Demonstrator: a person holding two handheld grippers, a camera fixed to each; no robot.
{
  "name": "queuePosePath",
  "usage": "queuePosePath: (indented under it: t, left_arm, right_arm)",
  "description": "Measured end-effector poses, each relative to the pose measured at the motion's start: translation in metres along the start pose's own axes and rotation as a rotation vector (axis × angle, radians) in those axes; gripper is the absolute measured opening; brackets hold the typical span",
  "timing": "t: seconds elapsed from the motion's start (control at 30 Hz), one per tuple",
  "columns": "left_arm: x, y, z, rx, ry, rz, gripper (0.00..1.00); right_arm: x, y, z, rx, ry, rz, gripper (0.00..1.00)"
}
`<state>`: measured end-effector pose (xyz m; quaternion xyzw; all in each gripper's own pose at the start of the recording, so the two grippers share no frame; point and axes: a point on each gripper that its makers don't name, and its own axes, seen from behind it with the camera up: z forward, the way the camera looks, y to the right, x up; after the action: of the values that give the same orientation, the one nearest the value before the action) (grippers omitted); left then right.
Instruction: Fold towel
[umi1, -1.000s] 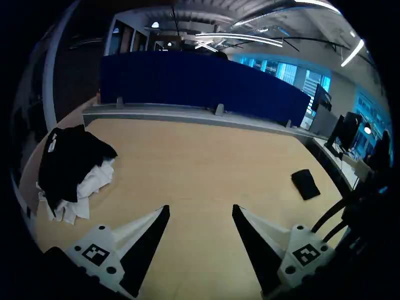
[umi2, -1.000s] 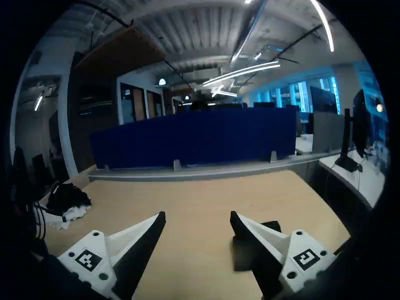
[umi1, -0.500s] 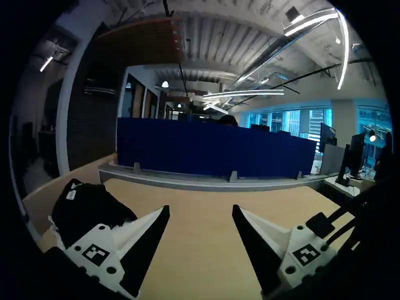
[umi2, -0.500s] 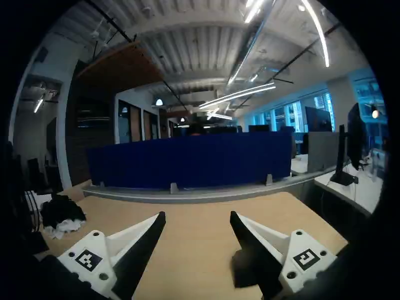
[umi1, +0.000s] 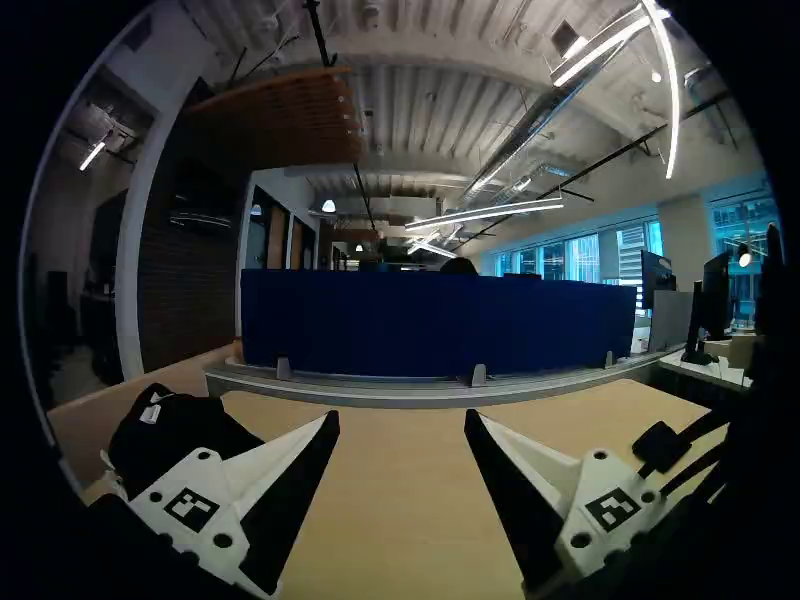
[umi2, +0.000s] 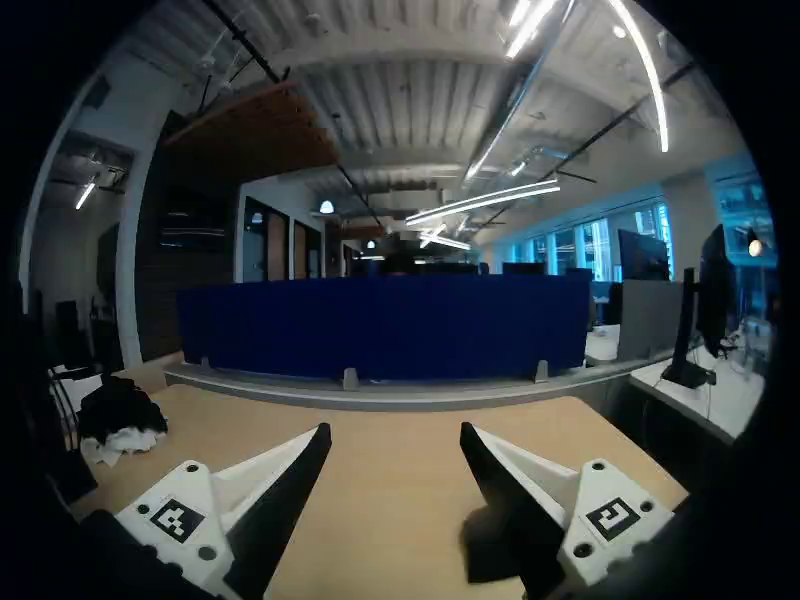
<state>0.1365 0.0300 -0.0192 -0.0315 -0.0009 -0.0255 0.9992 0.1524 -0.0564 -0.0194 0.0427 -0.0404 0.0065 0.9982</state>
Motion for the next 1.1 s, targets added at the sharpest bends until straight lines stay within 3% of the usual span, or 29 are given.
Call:
queuePosePath:
  t: [0.33,0.77,1.1]
  left_arm:
    - [-0.025,-0.002,0.003,0.017,0.025,0.044,0.93]
    - [-0.062,-0.024,0.004,0.062,0.048,0.057,0.93]
    - [-0.100,-0.031,0.011,0.063,0.047,0.068,0.93]
  right_arm:
    - [-0.009,-0.010,0.012,0.031,-0.027,-0.048,1.00]
    - [-0.004,-0.020,0.029,0.042,-0.031,-0.116,1.00]
    - [-0.015,-0.020,0.035,0.041,-0.033,-0.157,1.00]
